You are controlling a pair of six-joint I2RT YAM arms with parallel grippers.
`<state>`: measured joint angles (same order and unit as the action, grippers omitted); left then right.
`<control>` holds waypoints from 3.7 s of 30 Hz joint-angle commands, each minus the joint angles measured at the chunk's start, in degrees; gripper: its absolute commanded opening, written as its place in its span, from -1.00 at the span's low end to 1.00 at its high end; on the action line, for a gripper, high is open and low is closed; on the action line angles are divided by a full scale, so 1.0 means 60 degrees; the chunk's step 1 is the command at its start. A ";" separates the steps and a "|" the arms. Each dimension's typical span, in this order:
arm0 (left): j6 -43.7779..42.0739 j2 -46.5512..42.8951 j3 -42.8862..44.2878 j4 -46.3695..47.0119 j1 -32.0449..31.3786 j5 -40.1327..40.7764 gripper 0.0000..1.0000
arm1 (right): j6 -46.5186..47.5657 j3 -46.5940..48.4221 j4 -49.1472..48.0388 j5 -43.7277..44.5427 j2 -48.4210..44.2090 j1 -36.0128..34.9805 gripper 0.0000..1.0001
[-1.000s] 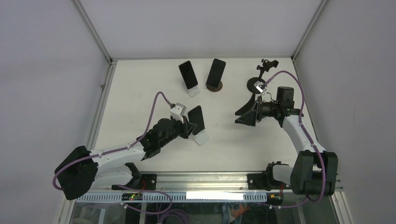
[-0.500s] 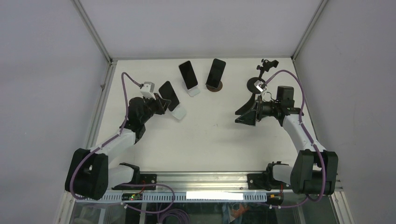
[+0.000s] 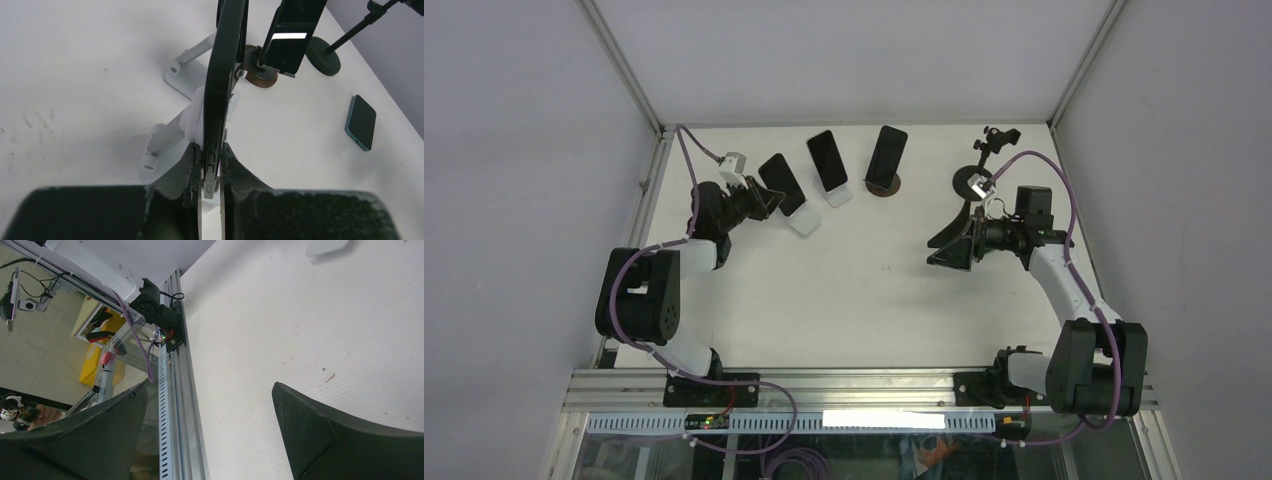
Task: Place the phone on the phone stand
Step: Move the phone stand with the phone to the center of the board, then move the phone stand to the center of the board.
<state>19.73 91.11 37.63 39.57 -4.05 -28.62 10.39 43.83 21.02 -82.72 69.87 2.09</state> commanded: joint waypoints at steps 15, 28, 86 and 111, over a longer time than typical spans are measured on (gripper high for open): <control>-0.0913 0.0257 0.0509 0.0502 0.0053 -0.0024 -0.37 | 0.0473 0.0567 0.0333 0.0017 0.0089 0.0092 0.98; -0.0479 -0.2149 0.0132 -0.1231 0.0060 0.0838 0.64 | 0.1928 0.0995 0.1885 0.0424 0.0051 0.0213 0.98; -0.3002 -0.7209 0.1207 -0.9773 0.0100 0.0930 0.96 | 0.4026 1.1007 0.4396 0.7671 0.6369 0.2673 -0.01; -0.3112 -0.6995 0.1229 -0.9855 0.0104 0.1094 0.96 | 0.6256 1.3885 0.5819 0.5797 0.8834 0.2904 -0.01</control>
<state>2.20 49.06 45.10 -19.16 -4.01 -22.55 46.02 123.68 55.22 -47.20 121.95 19.27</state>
